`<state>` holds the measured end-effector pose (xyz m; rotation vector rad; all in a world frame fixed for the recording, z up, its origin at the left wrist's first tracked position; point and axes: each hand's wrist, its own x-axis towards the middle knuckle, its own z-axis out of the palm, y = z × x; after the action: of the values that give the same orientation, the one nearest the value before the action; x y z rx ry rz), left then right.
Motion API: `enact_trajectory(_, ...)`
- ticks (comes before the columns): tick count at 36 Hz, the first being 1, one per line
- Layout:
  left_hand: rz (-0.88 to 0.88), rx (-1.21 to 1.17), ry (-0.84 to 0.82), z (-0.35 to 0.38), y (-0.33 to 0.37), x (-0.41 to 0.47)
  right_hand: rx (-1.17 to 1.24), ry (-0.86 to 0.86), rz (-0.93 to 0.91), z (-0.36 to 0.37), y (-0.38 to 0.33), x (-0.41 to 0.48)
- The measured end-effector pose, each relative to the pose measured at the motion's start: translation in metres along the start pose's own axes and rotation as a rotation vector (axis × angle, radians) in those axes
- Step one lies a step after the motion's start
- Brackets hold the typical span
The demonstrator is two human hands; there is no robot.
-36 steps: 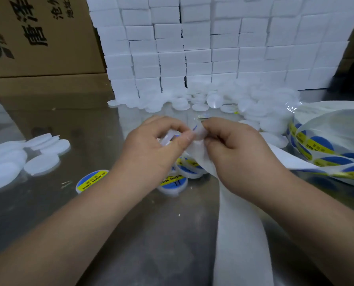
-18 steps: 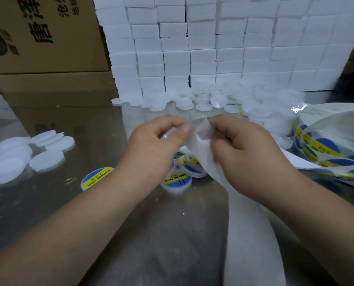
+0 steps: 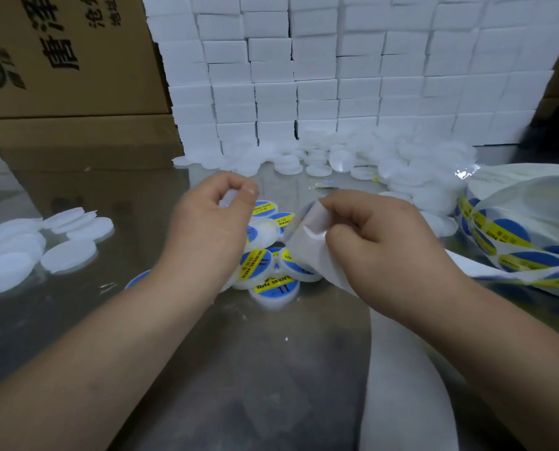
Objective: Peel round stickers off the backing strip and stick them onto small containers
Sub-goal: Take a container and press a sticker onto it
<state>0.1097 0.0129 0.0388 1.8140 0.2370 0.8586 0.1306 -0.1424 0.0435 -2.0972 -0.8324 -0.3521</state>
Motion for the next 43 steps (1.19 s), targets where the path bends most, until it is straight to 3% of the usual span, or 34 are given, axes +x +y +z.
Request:
enact_trajectory(3,0.016,-0.059,-0.005,-0.004,0.003,0.001,-0.005,0.034,0.0,-0.002,0.0,0.001)
enact_trajectory(8,0.088,-0.053,-0.258,0.005,0.007,-0.014,-0.02,0.017,-0.02,0.0,0.0,0.0)
enact_trajectory(18,-0.063,-0.048,0.254,-0.008,-0.007,0.012,0.079,0.095,0.04,-0.002,0.003,0.001)
enact_trajectory(27,0.2,0.193,0.174,-0.006,-0.005,-0.002,-0.193,0.324,-0.058,-0.01,-0.005,0.001)
enact_trajectory(32,0.202,0.212,0.171,-0.006,-0.007,-0.001,-0.263,0.337,-0.102,-0.015,-0.006,0.004)
enact_trajectory(34,0.21,0.224,0.166,-0.006,-0.007,-0.002,-0.184,0.277,-0.083,-0.014,-0.004,0.005)
enact_trajectory(38,0.295,0.268,0.145,-0.006,-0.004,-0.006,0.12,0.087,0.166,-0.009,-0.004,0.005)
enact_trajectory(43,0.42,0.287,0.101,-0.006,0.0,-0.011,0.394,0.004,0.301,-0.01,-0.007,0.005)
